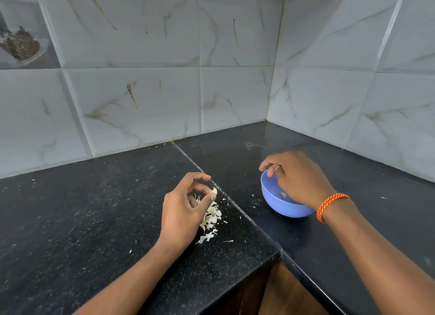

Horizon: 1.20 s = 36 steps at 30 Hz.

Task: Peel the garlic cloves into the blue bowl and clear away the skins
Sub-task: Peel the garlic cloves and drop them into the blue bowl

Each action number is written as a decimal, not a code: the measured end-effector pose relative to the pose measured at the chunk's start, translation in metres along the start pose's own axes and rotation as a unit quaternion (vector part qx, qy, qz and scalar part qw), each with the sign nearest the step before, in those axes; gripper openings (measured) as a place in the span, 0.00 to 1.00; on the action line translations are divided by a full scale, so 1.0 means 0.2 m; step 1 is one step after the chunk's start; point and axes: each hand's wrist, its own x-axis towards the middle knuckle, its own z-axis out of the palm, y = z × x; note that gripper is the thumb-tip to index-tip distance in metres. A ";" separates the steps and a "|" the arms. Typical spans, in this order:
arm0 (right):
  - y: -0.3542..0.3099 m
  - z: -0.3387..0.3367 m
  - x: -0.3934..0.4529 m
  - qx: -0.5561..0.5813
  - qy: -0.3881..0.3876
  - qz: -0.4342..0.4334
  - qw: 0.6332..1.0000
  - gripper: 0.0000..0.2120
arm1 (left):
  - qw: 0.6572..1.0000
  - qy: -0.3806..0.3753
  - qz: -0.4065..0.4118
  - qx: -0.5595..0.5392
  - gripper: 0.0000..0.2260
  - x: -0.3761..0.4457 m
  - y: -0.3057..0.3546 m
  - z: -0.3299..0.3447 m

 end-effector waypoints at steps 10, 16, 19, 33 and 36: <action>-0.29 0.30 -0.13 0.190 -0.018 -0.193 0.962 0.07 | 0.998 -0.024 0.021 0.047 0.18 0.00 0.02 0.00; -0.29 0.42 -0.16 0.283 0.022 -0.154 0.946 0.06 | 0.996 -0.027 0.028 0.074 0.22 0.00 0.02 0.01; -0.28 0.45 -0.16 0.351 0.020 -0.115 0.929 0.04 | 0.996 -0.030 0.028 0.075 0.23 0.00 0.03 0.01; -0.25 0.51 -0.14 0.495 0.014 -0.039 0.868 0.10 | 0.997 -0.032 0.019 0.067 0.15 0.00 0.01 0.00; -0.25 0.52 -0.14 0.502 0.010 -0.036 0.864 0.09 | 0.996 -0.024 0.018 0.086 0.10 0.00 0.00 0.01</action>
